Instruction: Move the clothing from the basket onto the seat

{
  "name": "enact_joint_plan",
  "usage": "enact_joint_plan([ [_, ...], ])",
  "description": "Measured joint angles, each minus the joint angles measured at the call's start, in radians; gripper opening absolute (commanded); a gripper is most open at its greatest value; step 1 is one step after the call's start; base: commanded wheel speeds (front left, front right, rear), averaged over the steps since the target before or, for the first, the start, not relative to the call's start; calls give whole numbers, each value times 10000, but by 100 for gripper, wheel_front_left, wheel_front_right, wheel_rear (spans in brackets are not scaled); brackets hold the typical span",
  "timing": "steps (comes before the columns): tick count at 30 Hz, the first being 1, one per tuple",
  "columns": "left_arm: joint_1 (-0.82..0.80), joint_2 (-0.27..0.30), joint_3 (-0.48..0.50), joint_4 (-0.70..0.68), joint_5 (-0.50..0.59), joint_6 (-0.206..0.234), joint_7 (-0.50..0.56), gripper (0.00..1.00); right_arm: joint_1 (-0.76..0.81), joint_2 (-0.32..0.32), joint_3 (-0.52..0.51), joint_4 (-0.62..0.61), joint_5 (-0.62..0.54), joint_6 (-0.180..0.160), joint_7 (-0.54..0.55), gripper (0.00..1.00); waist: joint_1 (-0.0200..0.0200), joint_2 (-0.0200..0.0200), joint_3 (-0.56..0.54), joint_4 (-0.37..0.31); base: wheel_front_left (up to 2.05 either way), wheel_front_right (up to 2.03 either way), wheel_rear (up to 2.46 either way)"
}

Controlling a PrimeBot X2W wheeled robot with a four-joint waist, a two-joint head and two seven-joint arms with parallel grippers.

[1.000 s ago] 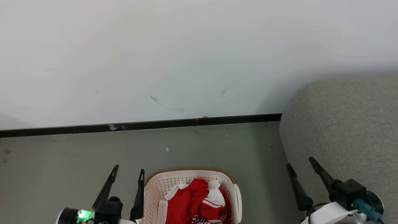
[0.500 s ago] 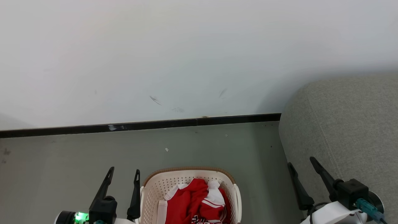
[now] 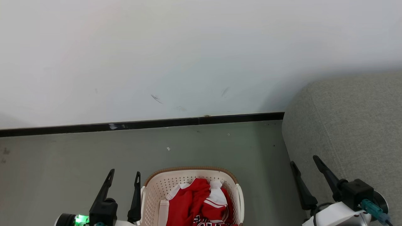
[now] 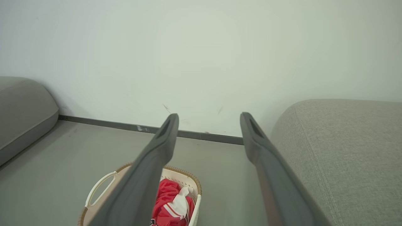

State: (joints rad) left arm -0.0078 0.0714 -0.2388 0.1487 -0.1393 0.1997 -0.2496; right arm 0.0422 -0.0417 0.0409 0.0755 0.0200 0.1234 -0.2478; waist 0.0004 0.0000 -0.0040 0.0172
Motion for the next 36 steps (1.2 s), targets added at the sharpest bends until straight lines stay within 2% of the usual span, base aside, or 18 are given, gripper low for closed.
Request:
enact_joint_plan([
  [13,155,213,-263,619,113,-192,0,100,372,6,-197,-479,-2,0,-2,100,0,0,351,-63,0,0,0],
  [24,-809,290,-961,1624,458,-805,201,100,387,15,-621,-1131,-23,0,-35,100,0,0,921,-202,0,0,0],
  [36,-2037,15,-1990,3172,978,-1335,686,100,318,23,-966,-1946,-25,0,-44,100,-1,0,1857,-468,0,0,0],
])
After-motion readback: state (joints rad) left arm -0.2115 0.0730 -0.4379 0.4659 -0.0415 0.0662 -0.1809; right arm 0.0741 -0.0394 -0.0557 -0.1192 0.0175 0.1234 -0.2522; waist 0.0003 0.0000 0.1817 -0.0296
